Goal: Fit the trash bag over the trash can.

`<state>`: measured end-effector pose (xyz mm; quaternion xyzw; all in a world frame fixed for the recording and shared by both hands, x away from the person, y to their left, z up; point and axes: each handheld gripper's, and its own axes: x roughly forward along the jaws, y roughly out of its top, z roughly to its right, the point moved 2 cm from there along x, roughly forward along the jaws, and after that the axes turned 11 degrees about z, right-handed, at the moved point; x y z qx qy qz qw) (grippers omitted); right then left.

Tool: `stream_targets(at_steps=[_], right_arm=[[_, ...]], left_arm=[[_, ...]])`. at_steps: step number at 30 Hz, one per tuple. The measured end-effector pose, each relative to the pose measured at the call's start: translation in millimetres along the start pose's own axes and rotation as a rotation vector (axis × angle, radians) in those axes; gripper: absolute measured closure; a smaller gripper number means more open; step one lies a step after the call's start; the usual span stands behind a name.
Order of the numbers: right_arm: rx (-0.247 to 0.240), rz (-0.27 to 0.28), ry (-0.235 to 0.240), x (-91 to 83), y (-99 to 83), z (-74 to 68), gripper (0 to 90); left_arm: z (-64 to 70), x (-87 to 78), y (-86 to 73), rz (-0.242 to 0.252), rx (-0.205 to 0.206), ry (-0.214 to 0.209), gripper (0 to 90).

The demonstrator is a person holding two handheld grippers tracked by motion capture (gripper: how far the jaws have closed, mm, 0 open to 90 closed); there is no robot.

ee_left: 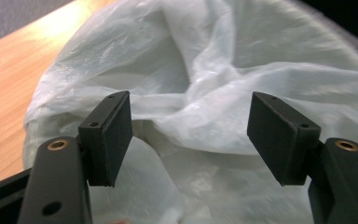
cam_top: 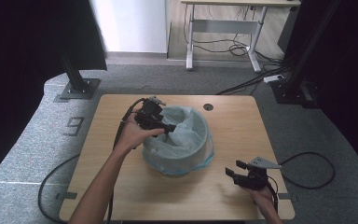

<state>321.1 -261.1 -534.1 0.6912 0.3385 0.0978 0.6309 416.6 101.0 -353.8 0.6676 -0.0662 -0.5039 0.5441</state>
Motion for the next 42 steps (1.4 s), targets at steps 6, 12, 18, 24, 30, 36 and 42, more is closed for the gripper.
stream_targets(at_steps=[6, 12, 18, 24, 30, 36, 42], right_arm=[[0.003, 0.007, -0.005, -1.6, 1.0, 0.5, 32.7], [0.001, 0.004, -0.005, -1.0, 0.8, 1.9, 32.8], [0.003, 0.005, -0.003, -0.1, 1.2, 1.8, 32.8], [0.0, 0.004, 0.002, 1.8, 1.7, 1.0, 32.7], [0.001, -0.001, 0.004, 4.8, 1.4, 0.6, 32.7], [0.004, -0.002, 0.004, 5.9, 1.2, 1.3, 32.7], [0.002, -0.006, 0.008, 7.4, 1.1, 1.6, 32.8]], left_arm=[[3.7, -21.5, -12.4, 0.064, 0.006, -0.022, 29.9], [0.1, -40.0, -25.2, 0.12, -0.007, -0.019, 29.9], [-5.2, -57.7, -39.4, 0.163, -0.024, 0.001, 30.0], [-10.9, -73.7, -58.5, 0.191, -0.046, 0.026, 30.0], [-16.9, -82.8, -81.1, 0.21, -0.078, 0.037, 30.0], [-20.5, -89.7, -104.2, 0.235, -0.101, 0.046, 30.1], [-18.8, -89.5, -125.2, 0.228, -0.08, 0.07, 30.2]])
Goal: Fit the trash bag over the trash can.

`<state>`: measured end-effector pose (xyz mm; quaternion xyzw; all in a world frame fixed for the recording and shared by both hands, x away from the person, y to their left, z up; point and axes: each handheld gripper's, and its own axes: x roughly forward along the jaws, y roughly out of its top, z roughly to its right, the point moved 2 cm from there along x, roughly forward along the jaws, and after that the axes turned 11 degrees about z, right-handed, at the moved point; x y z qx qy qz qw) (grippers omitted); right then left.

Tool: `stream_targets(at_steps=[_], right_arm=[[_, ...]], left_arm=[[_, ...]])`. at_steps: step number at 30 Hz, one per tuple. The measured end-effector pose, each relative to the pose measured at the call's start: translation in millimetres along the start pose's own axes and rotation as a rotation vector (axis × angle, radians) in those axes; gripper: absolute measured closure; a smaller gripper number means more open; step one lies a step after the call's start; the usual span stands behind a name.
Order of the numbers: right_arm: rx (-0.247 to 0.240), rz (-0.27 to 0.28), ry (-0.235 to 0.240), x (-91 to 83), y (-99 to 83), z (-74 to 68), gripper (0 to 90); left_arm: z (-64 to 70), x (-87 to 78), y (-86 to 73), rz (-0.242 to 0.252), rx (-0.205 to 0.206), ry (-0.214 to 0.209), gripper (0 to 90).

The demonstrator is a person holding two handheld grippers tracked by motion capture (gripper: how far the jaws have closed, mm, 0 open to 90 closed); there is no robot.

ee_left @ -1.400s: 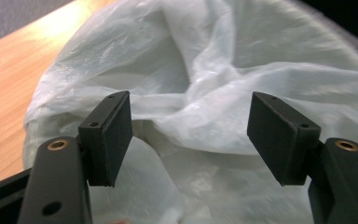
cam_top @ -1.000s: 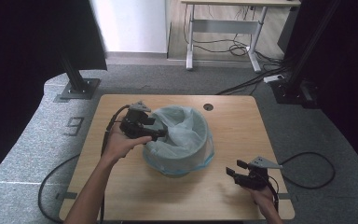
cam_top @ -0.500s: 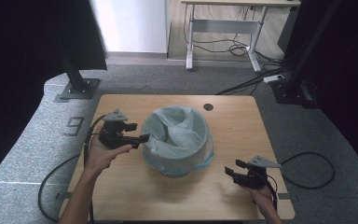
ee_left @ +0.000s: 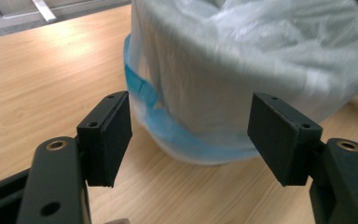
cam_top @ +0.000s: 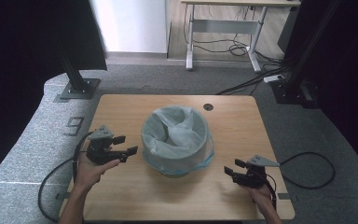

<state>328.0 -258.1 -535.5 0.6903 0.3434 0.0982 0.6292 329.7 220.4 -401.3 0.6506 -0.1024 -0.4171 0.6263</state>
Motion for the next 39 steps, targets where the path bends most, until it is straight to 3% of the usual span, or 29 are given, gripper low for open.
stream_targets(at_steps=[14, 20, 39], right_arm=[[0.002, -0.008, -0.002, 1.3, -1.3, 2.2, 32.7], [-0.001, -0.016, 0.003, 2.5, -2.0, 1.3, 32.7], [0.002, -0.022, -0.001, 2.9, -3.1, 3.5, 32.7]], left_arm=[[-4.0, 1.6, -40.6, -0.045, -0.003, 0.023, 30.2], [-12.4, 3.6, -54.7, -0.044, -0.052, 0.019, 30.1], [-22.0, 13.8, -70.5, -0.089, -0.08, 0.034, 30.2]])
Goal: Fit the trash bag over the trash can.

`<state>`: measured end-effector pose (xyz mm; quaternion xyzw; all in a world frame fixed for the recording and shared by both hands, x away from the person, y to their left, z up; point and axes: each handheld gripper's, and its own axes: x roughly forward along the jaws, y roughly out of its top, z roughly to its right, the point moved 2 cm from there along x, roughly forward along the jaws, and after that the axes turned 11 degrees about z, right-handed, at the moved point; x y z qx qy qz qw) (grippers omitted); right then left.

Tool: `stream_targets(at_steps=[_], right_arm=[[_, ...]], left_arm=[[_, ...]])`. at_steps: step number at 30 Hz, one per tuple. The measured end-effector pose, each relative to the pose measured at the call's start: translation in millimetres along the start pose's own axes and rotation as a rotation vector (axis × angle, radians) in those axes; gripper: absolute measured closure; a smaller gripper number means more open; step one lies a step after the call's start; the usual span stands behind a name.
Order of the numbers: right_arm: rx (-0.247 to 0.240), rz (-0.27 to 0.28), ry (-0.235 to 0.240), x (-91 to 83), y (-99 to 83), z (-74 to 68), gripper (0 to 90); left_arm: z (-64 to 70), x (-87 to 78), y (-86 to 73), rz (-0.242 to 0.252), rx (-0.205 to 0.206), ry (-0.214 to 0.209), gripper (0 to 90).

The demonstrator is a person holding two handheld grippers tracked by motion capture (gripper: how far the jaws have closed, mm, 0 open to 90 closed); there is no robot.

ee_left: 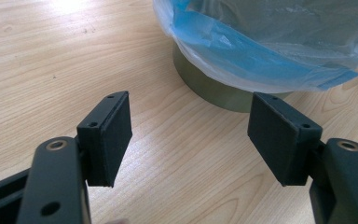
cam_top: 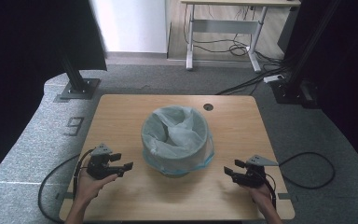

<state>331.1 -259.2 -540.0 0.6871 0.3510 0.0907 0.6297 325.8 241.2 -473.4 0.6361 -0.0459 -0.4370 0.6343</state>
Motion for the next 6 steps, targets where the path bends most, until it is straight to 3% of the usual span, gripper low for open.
stream_targets(at_steps=[6], right_arm=[[0.001, -0.001, 0.001, 0.4, -0.2, 0.6, 32.7]], left_arm=[[-1.2, 0.9, 0.1, 0.0, -0.005, 0.001, 30.1]])
